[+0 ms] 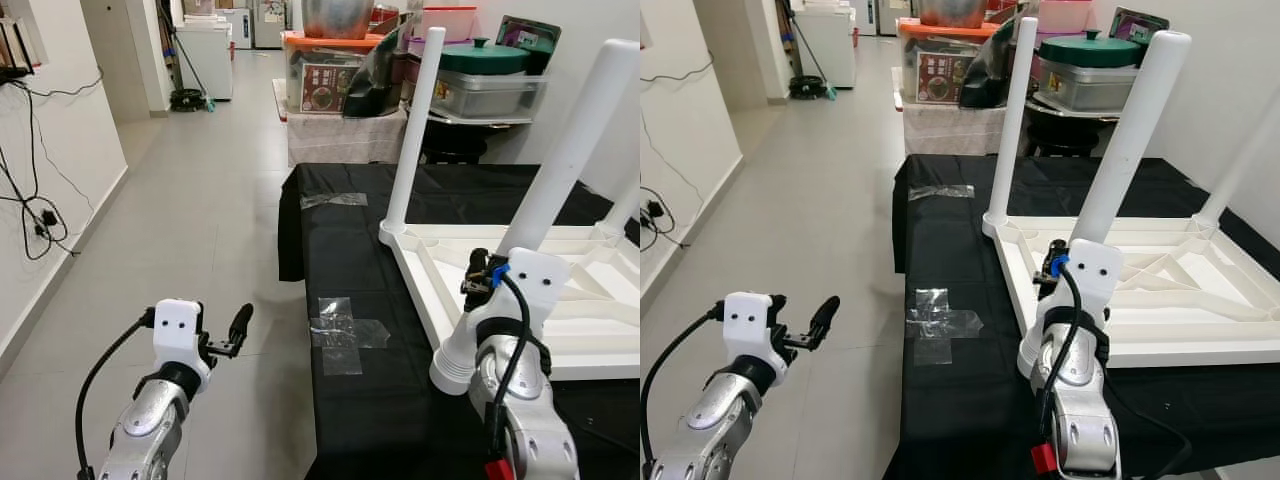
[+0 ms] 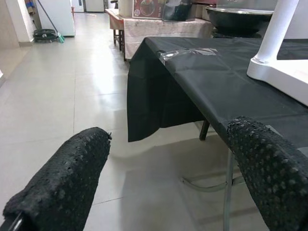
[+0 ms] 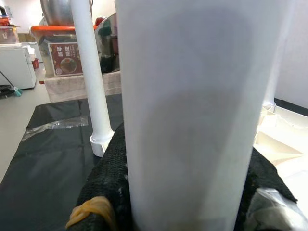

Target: Building children table

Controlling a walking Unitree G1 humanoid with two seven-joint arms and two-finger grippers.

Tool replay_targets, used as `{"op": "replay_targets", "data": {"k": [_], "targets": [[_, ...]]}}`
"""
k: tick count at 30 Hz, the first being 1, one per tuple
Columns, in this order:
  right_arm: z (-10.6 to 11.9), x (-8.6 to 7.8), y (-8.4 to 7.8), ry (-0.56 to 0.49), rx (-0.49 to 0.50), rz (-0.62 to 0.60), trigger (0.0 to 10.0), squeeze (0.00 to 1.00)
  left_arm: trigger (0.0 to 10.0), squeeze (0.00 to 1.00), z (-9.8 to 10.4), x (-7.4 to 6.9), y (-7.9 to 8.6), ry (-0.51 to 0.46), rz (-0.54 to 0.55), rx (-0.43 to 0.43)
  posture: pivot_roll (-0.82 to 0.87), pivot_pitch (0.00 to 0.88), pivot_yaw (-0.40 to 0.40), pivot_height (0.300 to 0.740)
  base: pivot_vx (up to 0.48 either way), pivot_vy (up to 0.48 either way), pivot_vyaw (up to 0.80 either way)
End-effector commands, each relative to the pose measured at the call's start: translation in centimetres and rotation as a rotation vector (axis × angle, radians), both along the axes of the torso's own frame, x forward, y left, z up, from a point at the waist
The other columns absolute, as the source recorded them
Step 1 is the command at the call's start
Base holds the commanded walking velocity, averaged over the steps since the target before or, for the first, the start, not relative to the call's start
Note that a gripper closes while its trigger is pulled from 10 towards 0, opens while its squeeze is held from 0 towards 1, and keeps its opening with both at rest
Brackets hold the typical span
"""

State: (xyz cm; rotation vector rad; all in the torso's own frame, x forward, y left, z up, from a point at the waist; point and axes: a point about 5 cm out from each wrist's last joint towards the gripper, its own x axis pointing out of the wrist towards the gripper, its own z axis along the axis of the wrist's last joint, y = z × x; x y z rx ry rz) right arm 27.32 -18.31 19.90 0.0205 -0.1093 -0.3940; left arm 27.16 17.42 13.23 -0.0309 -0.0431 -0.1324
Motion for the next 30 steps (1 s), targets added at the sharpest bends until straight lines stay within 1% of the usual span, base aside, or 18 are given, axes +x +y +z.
{"op": "replay_targets", "data": {"k": [1, 7, 16, 30], "targets": [[-2.1, -0.4, -1.9, 0.112, 0.008, -0.093, 10.0, 0.0, 10.0, 0.0, -0.2, 0.2, 0.0, 0.002, -0.008, 0.002, 0.01, 0.0, -0.009, 0.74, 0.0, 0.0, 0.0], [-2.0, -0.3, -1.7, 0.106, 0.009, -0.086, 10.0, 0.0, 10.0, 0.0, -0.1, 0.2, 0.0, 0.001, -0.008, 0.002, 0.01, 0.0, -0.009, 0.74, 0.0, 0.0, 0.0], [-1.4, -0.4, -1.9, 0.08, -0.017, -0.082, 10.0, 0.0, 10.0, 0.0, -0.2, 0.3, -0.1, 0.0, -0.012, 0.0, 0.0, 0.0, -0.007, 0.74, 0.0, 0.0, 0.0], [-0.9, -0.4, -1.9, 0.058, -0.022, -0.076, 10.0, 0.0, 10.0, 0.0, -0.2, 0.4, -0.4, 0.001, -0.019, -0.005, 0.0, 0.0, -0.006, 0.74, 0.0, 0.0, 0.0]]}}
